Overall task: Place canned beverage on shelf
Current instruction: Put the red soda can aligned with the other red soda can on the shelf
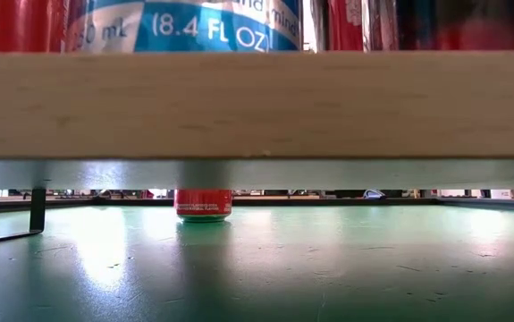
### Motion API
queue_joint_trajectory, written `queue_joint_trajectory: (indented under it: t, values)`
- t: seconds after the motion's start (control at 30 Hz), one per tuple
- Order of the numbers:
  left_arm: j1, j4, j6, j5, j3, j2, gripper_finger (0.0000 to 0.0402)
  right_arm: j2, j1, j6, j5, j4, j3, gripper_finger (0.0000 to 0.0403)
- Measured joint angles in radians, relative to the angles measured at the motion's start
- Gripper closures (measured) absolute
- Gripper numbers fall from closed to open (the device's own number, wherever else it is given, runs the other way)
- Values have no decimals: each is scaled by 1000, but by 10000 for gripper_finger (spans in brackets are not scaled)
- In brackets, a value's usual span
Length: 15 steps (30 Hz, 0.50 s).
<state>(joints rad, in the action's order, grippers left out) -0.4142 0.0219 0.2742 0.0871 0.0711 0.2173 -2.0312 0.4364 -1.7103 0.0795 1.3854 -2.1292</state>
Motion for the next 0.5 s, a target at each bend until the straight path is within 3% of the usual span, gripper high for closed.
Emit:
queue_joint_trajectory:
  t: [0.5]
  values:
    - [0,0,0,0,0,4,32,-5,7,-7,0,-2,-6,99]
